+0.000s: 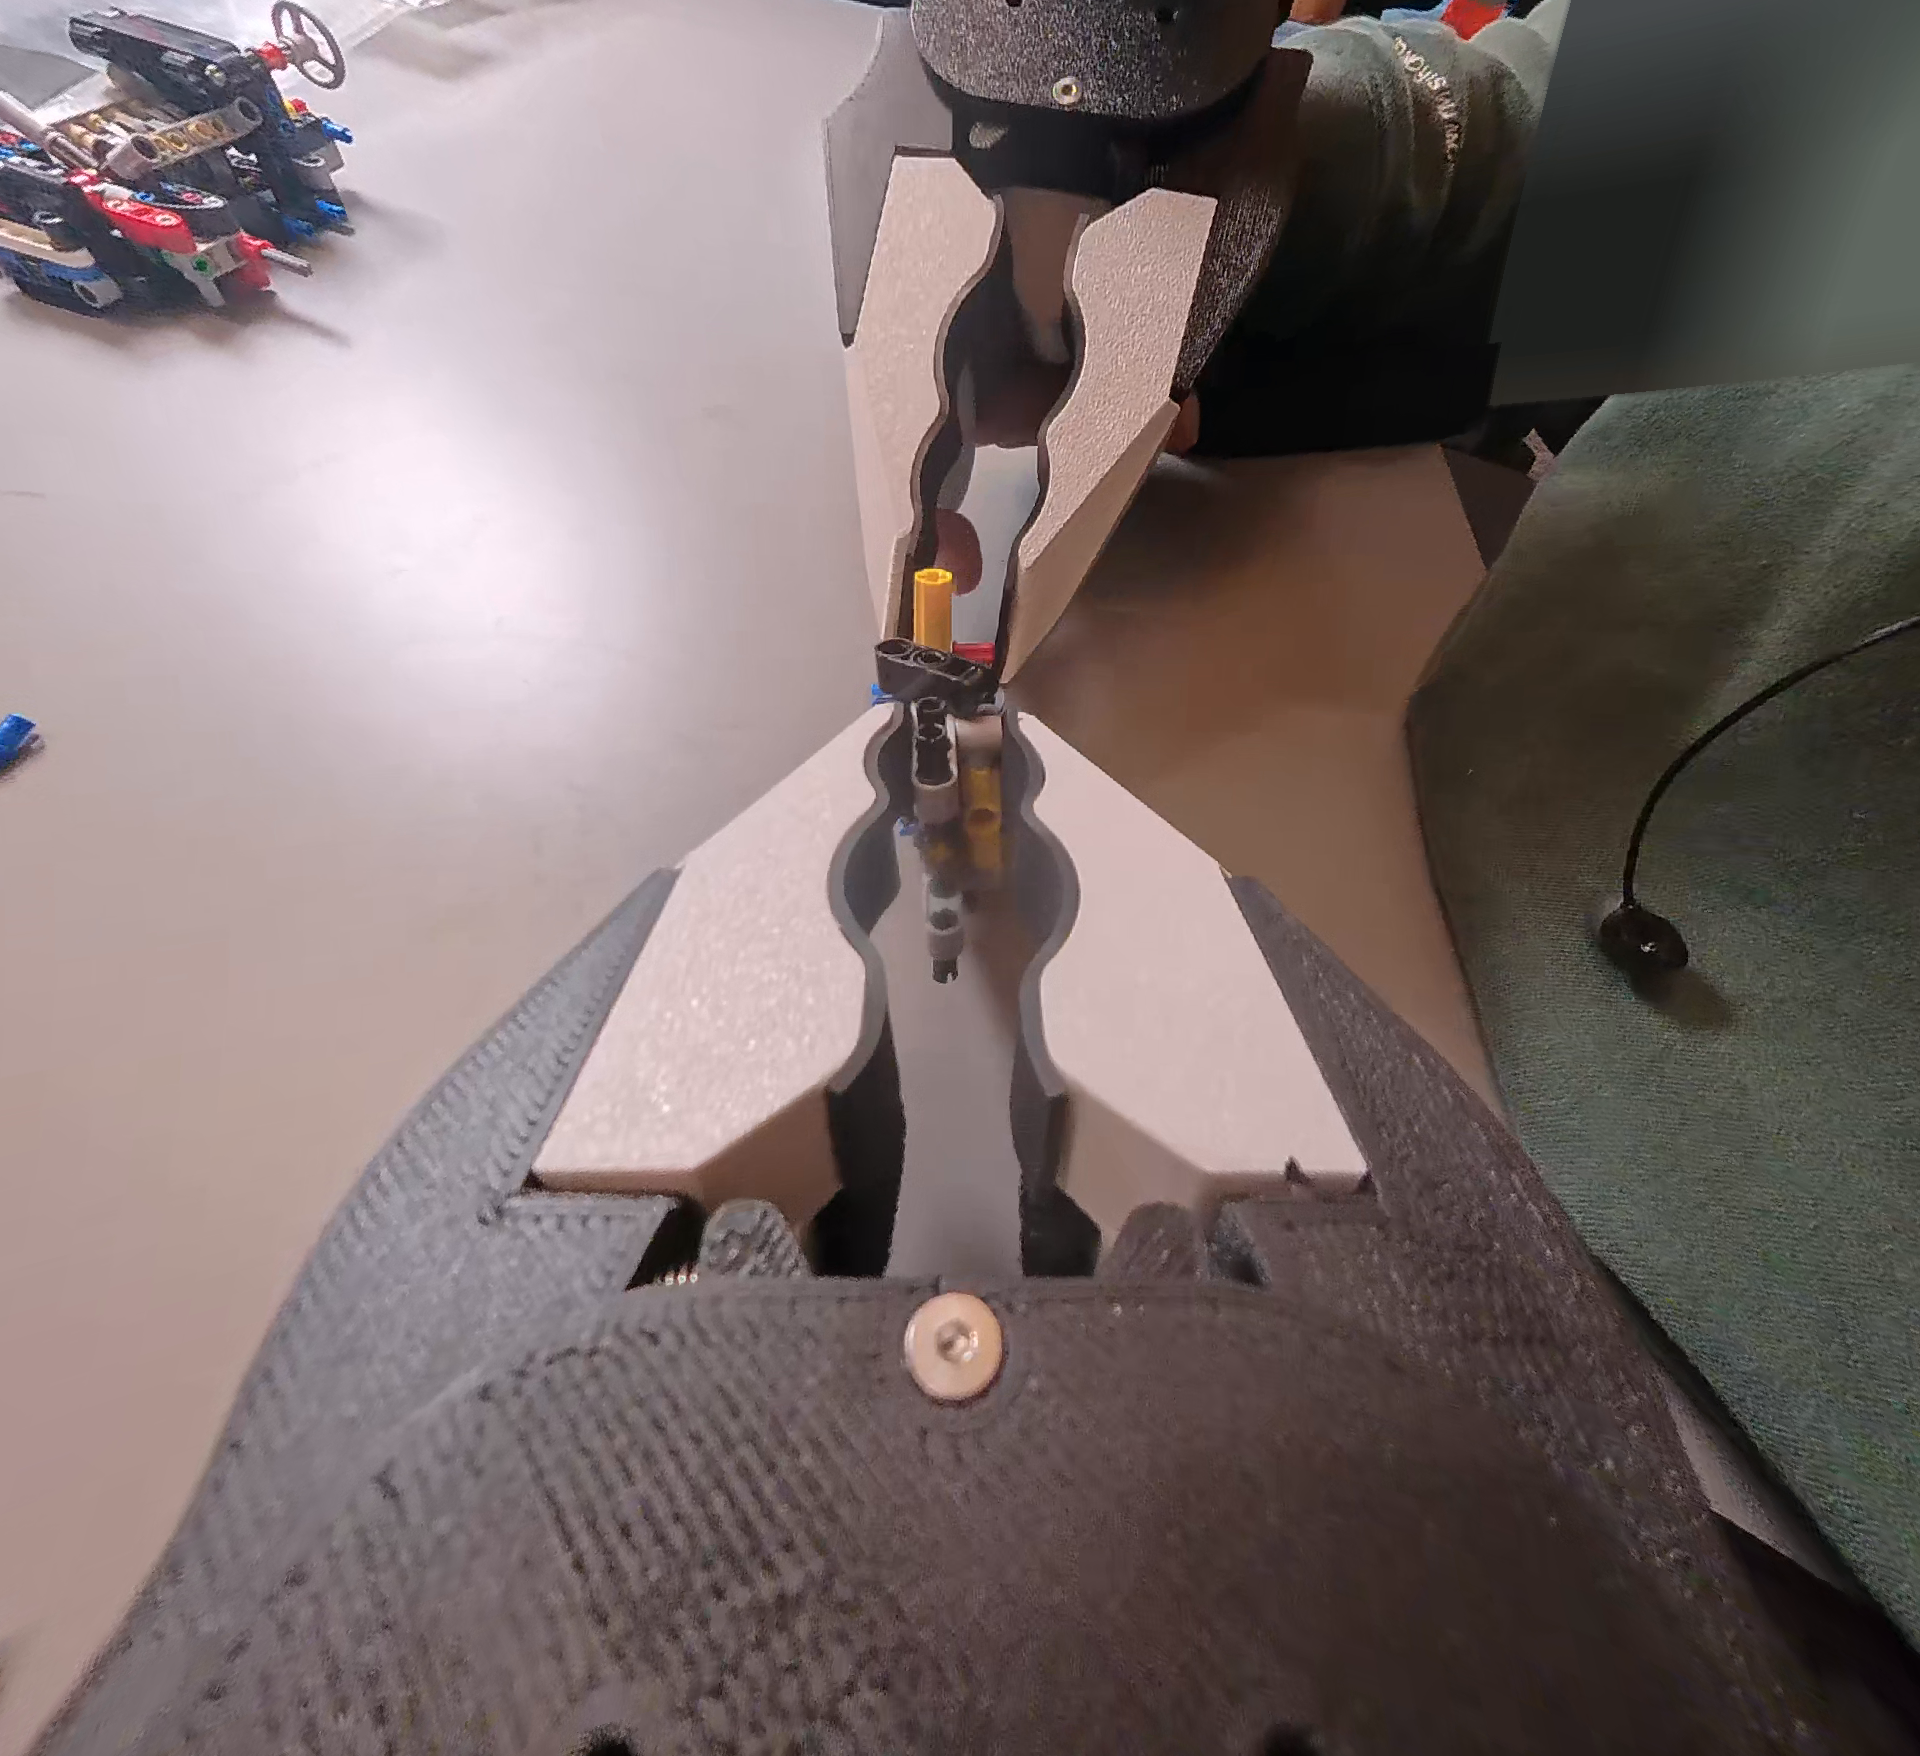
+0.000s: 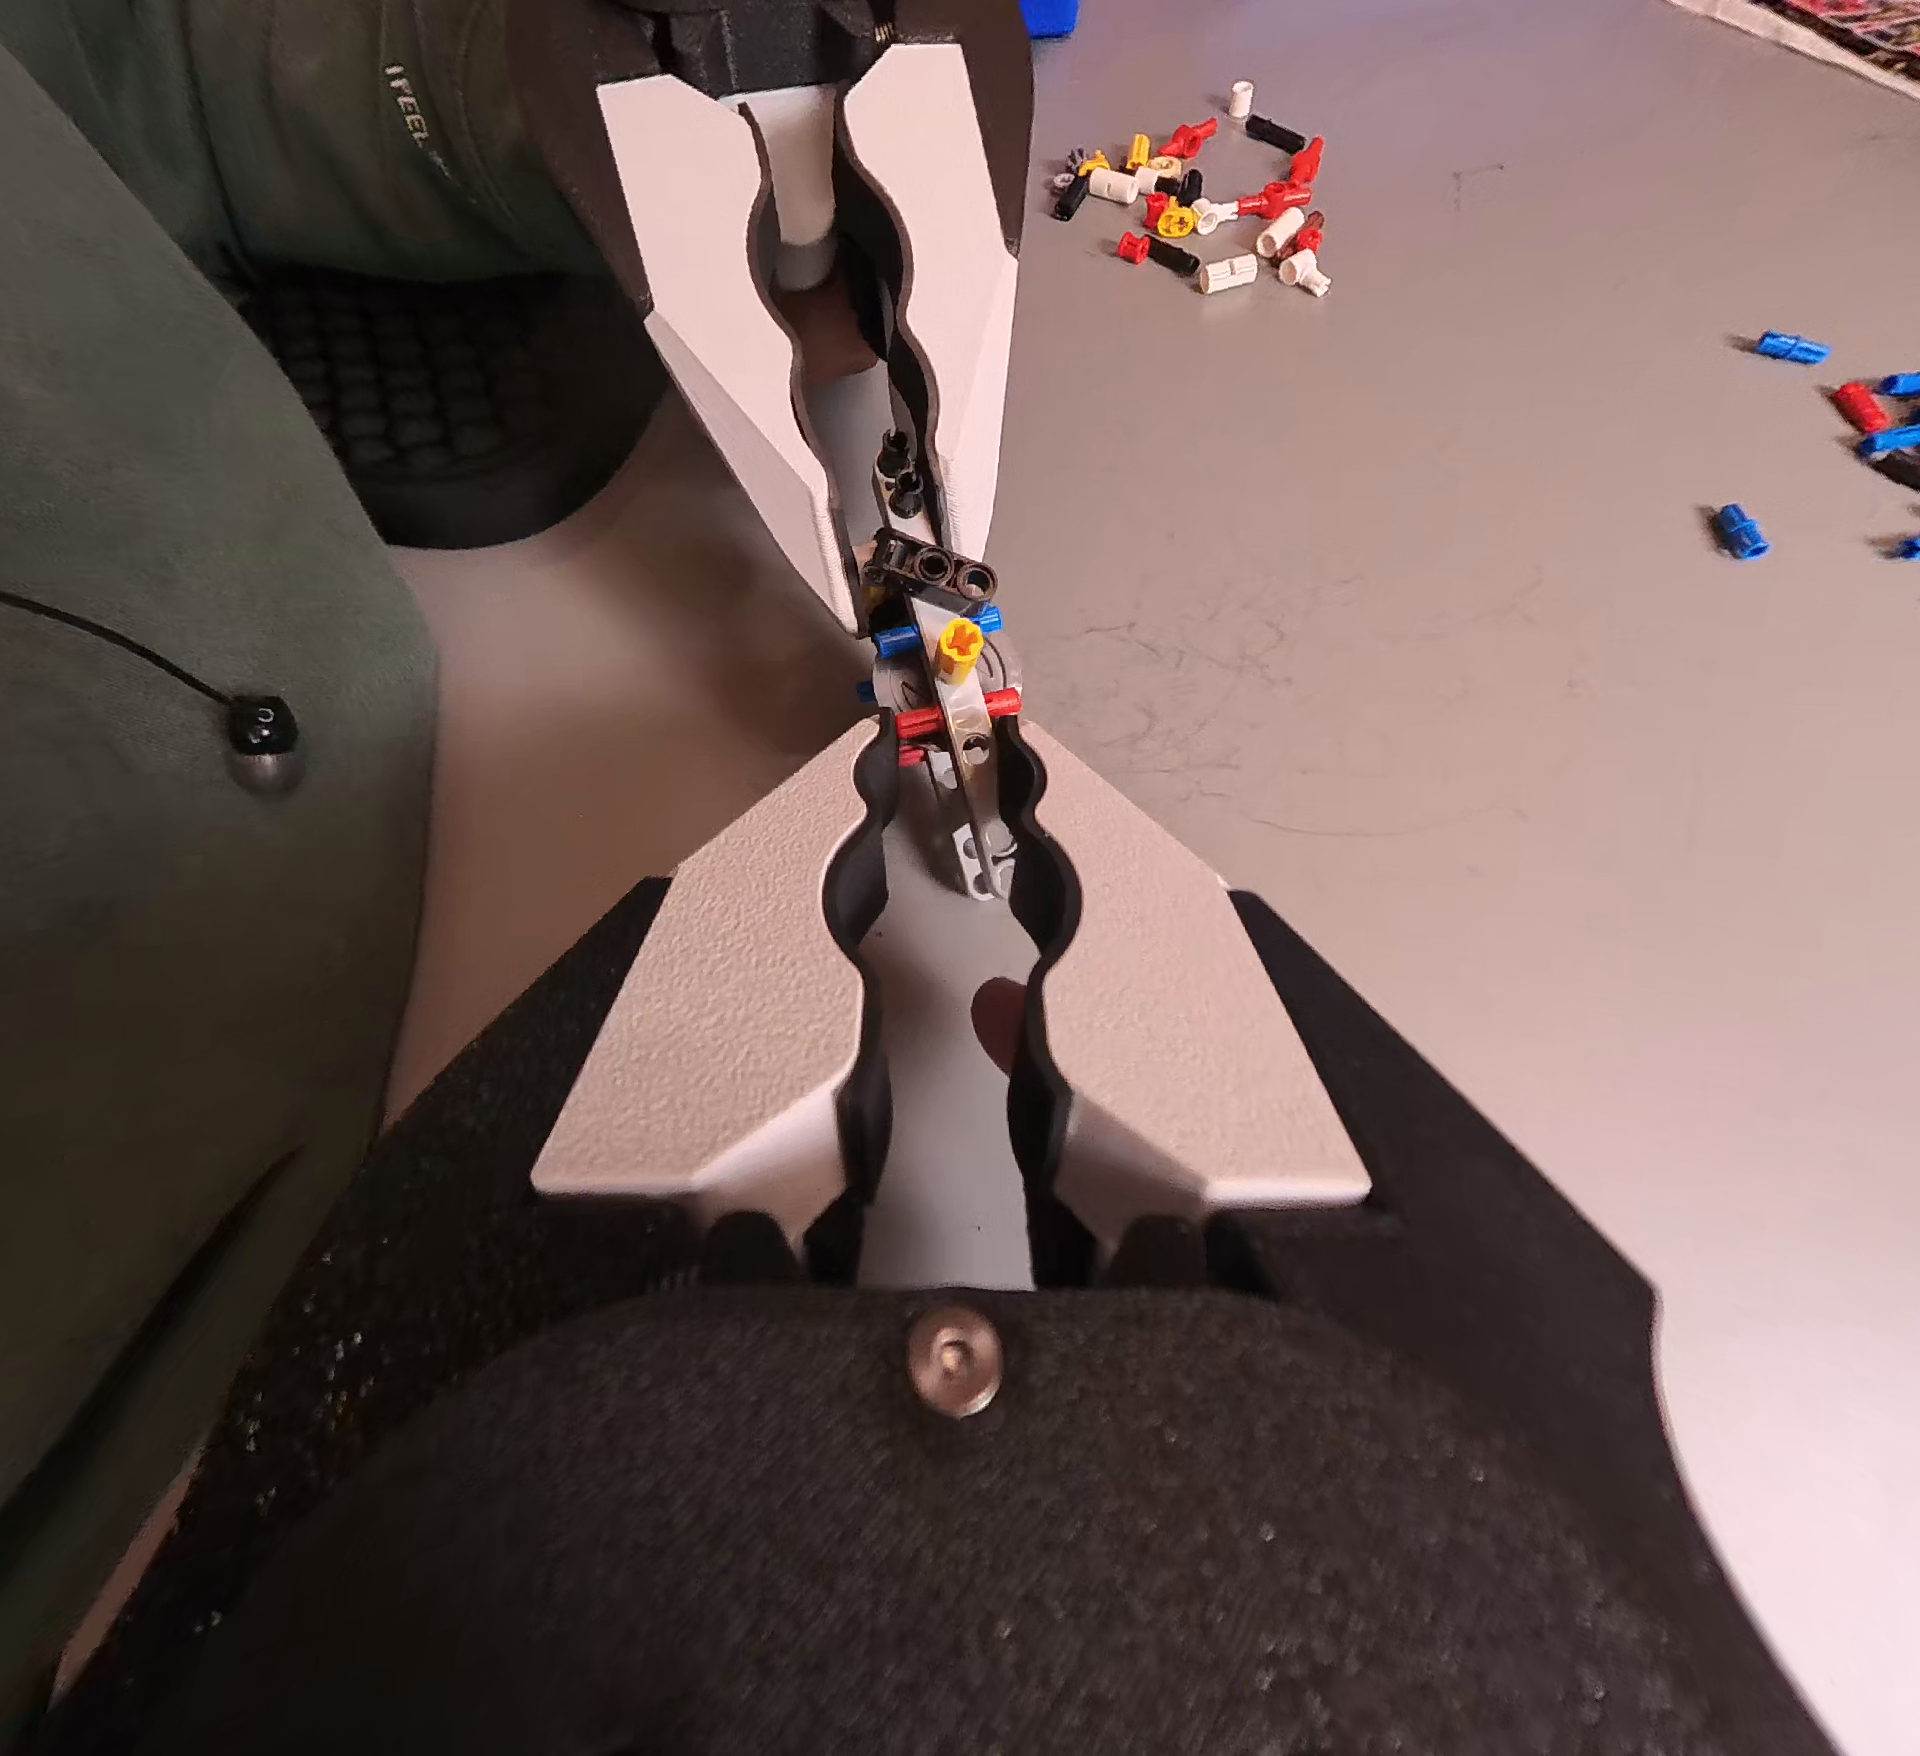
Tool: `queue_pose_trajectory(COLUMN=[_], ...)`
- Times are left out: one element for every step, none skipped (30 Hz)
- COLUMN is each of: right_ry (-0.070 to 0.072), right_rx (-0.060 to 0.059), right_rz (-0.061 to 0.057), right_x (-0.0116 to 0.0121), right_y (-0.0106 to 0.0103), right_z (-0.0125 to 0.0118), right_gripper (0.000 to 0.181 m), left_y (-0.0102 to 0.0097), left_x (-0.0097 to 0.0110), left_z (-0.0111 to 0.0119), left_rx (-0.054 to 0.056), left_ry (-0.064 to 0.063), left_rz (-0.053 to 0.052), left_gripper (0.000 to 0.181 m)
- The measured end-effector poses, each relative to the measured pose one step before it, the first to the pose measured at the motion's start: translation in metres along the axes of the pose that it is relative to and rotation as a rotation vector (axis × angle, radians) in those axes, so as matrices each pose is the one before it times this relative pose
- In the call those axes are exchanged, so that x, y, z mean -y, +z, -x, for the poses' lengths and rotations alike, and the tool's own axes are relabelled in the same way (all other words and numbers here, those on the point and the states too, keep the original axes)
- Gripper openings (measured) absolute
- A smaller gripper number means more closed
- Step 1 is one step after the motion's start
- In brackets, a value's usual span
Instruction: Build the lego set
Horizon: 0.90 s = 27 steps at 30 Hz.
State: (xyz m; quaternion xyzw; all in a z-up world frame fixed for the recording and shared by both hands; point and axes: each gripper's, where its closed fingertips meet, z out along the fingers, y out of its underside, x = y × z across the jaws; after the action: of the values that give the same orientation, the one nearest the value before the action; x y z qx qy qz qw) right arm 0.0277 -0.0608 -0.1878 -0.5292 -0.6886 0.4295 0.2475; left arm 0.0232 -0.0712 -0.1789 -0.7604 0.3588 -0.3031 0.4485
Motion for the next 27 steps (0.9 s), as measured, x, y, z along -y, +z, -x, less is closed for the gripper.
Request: queue_pose_trajectory(right_ry=[0.0191,0.0236,0.0147,0.0066,-0.0027,-0.003,0.0015,0.0153,0.0047,-0.0012,-0.0079,-0.02,-0.0117,-0.0237,-0.0185,-0.009,-0.0153,-0.0128,-0.0134,-0.0175,-0.0267,-0.0294,-0.0318,-0.0021,0.0156,0.0017,-0.0216], right_rx=[0.0019,0.0002,0.0029,0.0034,-0.0051,-0.0054,-0.0019,0.0011,-0.0018,-0.0088,-0.0123,-0.0128,-0.0127,-0.0175,-0.0137,-0.0145,-0.0106,-0.0096,-0.0094,-0.0141,-0.0173,-0.0133,-0.0096,0.0026,0.0172,0.0177,0.0051], right_rz=[-0.0047,-0.0044,-0.0013,0.0017,0.0011,0.0011,-0.0035,-0.0043,-0.0025,-0.0011,-0.0004,0.0017,0.0022,0.0003,0.002,-0.0026,-0.0011,0.0051,0.0033,0.0012,0.0017,-0.002,-0.0089,-0.0069,-0.0082,-0.0125,-0.0096], right_x=[0.00026,0.00034,-0.00005,-0.00017,0.00019,0.00001,0.0,0.00017,0.00011,0.00026,0.00033,-0.00002,-0.00005,-0.00001,-0.00004,0.00016,-0.00004,-0.00019,-0.00005,-0.0001,0.00005,0.00026,0.00046,0.0003,0.00065,0.00093,0.00006], right_y=[0.00005,0.00005,-0.00011,-0.00006,-0.00004,0.00001,-0.00014,0.00006,-0.00012,0.00028,0.00046,0.00008,-0.00014,0.0,-0.00009,0.00006,0.00014,0.00004,0.00011,0.00037,0.00047,0.00036,0.00056,0.00003,-0.0005,-0.00063,-0.00052], right_z=[-0.00008,-0.00044,0.00014,0.00017,-0.00017,0.00027,-0.00002,-0.00027,-0.00014,-0.00012,0.0,0.0002,0.00032,0.00035,0.0006,-0.00065,-0.00028,-0.00023,-0.00022,-0.00063,-0.00034,0.00018,0.00003,-0.00018,0.00058,0.00171,0.00109], right_gripper=[0.018,0.018,0.018,0.018,0.017,0.017,0.017,0.017,0.017,0.017,0.017,0.017,0.017,0.017,0.017,0.017,0.017,0.017,0.017,0.017,0.017,0.017,0.017,0.017,0.018,0.019,0.02], left_y=[-0.0001,-0.00001,0.00004,0.00014,-0.00006,-0.00012,0.00001,-0.00002,-0.00003,-0.00041,-0.00036,-0.0002,0.00006,-0.00017,-0.00002,0.00011,0.00002,0.00009,0.00005,-0.00005,-0.00031,-0.00058,-0.00048,-0.00014,0.0001,0.00014,0.00037], left_x=[-0.00001,-0.00005,-0.00007,-0.00013,-0.00003,-0.00002,-0.00009,0.00005,0.00005,-0.00004,-0.00009,-0.00009,0.0,-0.00016,-0.0002,0.00001,-0.00021,-0.00012,-0.00018,-0.00017,-0.00025,-0.0002,0.00002,0.0003,0.0004,0.00018,0.00002], left_z=[0.00013,0.00013,-0.00021,-0.00029,0.00009,-0.00015,-0.00004,0.00024,0.00014,0.00037,0.00018,-0.00012,-0.00024,-0.00043,-0.00028,0.00023,0.00016,-0.00011,0.00027,0.00048,0.00047,0.00033,0.00063,0.00037,-0.00061,-0.0015,-0.00136], left_rx=[0.0015,0.0026,0.0004,0.0012,0.0022,-0.0006,-0.0005,-0.0003,-0.0009,-0.0001,-0.0014,-0.0029,-0.0014,-0.0011,0.0002,0.0044,0.0039,0.0023,0.0037,0.0033,0.0015,0.0006,0.0014,-0.0018,-0.0095,-0.0132,-0.0099], left_ry=[-0.0007,-0.0003,0.0001,0.0021,0.002,0.0003,-0.0016,-0.004,-0.0041,-0.0026,-0.0057,-0.0075,-0.0037,-0.0003,0.0027,0.0045,0.0033,0.0046,0.0043,0.0021,0.0043,0.009,0.0087,0.0008,-0.0057,-0.0077,-0.0049], left_rz=[-0.0004,0.0012,0.0015,0.0009,0.0016,0.0016,0.0,-0.0008,-0.0008,-0.0006,-0.0016,-0.0028,-0.0025,-0.0007,0.001,0.0013,0.0021,0.0014,0.0011,0.0022,0.002,0.002,-0.0004,-0.0049,-0.005,-0.0018,-0.0011], left_gripper=[0.015,0.015,0.015,0.015,0.014,0.014,0.015,0.015,0.015,0.015,0.015,0.015,0.015,0.015,0.015,0.015,0.015,0.015,0.015,0.015,0.015,0.015,0.015,0.015,0.015,0.015,0.015])
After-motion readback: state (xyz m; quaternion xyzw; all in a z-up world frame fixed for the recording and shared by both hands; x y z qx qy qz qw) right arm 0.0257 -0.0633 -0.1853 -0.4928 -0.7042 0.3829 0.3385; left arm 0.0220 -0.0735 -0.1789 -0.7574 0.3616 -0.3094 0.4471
